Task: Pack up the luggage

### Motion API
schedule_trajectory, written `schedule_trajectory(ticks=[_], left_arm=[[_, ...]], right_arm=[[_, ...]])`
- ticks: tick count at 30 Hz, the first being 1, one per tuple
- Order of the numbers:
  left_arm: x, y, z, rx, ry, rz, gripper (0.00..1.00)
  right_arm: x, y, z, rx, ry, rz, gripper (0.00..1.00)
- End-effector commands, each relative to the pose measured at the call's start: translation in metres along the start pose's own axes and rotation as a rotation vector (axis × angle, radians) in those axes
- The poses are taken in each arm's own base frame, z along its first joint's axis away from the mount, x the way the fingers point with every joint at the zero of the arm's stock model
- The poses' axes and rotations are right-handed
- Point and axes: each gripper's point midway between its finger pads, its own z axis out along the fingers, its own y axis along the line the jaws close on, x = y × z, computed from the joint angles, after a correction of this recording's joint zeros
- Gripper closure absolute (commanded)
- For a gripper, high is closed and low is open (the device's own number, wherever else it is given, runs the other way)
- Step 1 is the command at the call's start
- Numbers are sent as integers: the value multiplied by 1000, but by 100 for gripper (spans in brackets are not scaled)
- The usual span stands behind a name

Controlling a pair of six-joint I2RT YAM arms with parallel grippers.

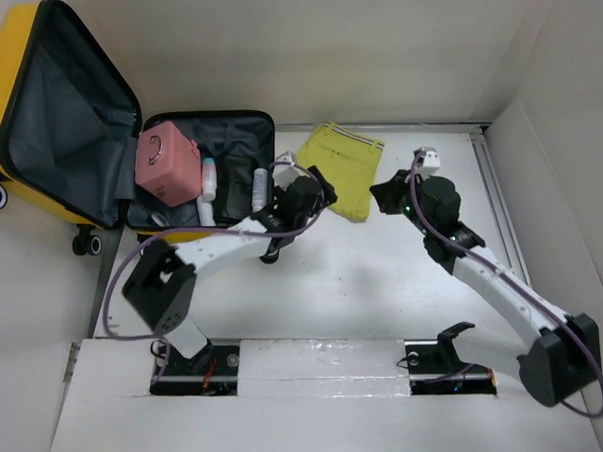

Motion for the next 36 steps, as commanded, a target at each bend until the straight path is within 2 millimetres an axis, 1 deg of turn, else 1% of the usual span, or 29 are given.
schedule_trajectory(ticks=[1, 2, 3, 4, 5, 6, 8, 9, 10, 11, 12, 13, 14, 16, 18, 19, 20, 21, 22, 23, 25, 26, 27, 28, 31, 33, 34, 35, 36], left_arm=[[5, -11, 20, -88, 15, -156, 30], [12, -17, 36, -113, 28, -170, 30], [22, -10, 42, -163, 54, -161, 30], [27, -9, 48, -183, 62, -171, 29], [22, -17, 55, -193, 39, -211, 28], [38, -3, 67, -244, 51, -206, 28], [51, 13, 75, -304, 76, -222, 28], [59, 14, 80, -314, 85, -264, 26], [61, 24, 85, -336, 92, -281, 26], [59, 29, 88, -342, 88, -306, 26], [67, 38, 90, -360, 93, -308, 26], [63, 46, 92, -379, 72, -330, 26], [64, 48, 95, -382, 61, -337, 25], [65, 55, 99, -391, 57, -340, 25], [66, 65, 110, -413, 47, -356, 25], [64, 61, 111, -405, 41, -372, 25], [69, 73, 118, -431, 55, -371, 25], [69, 76, 122, -437, 57, -393, 26], [78, 75, 125, -429, 87, -400, 26], [80, 87, 135, -453, 93, -418, 28], [86, 90, 144, -455, 118, -440, 30], [90, 83, 148, -441, 140, -450, 30], [94, 90, 154, -455, 147, -452, 31], [94, 90, 156, -465, 151, -447, 33], [87, 81, 163, -434, 132, -441, 49], [91, 81, 165, -429, 140, -444, 66], [91, 81, 165, -429, 140, -444, 86], [91, 81, 165, -428, 143, -432, 99], [90, 80, 166, -419, 141, -427, 100]], right_arm=[[2, -28, -29, 136, -18, -88, 100], [4, -29, -34, 134, -22, -88, 100], [-1, -27, -43, 126, -39, -98, 100], [-4, -25, -47, 122, -48, -98, 100], [2, -25, -50, 113, -30, -98, 100], [4, -23, -53, 98, -28, -98, 100], [4, -19, -59, 79, -32, -98, 100], [6, -16, -61, 59, -21, -98, 98], [7, -14, -61, 48, -16, -107, 90], [5, -13, -66, 42, -28, -108, 85], [6, -7, -68, 18, -28, -110, 82], [10, -9, -67, 21, -19, -120, 80], [4, -6, -72, 11, -41, -121, 79], [13, -9, -74, 9, -19, -121, 79], [16, 0, -78, -35, -15, -132, 78], [16, 0, -78, -35, -15, -132, 77], [17, 2, -78, -51, -8, -132, 77], [14, 4, -80, -55, -18, -133, 77], [17, 4, -82, -64, -16, -133, 77], [17, 4, -82, -64, -16, -133, 77], [12, 6, -86, -72, -34, -143, 77], [15, 7, -87, -77, -22, -143, 77], [12, 8, -89, -81, -32, -143, 77], [10, 9, -91, -85, -42, -144, 77], [11, 9, -92, -86, -43, -144, 77], [11, 9, -94, -86, -43, -144, 77], [5, 12, -98, -94, -63, -145, 77], [5, 12, -98, -94, -63, -145, 76], [4, 12, -100, -95, -65, -145, 76]])
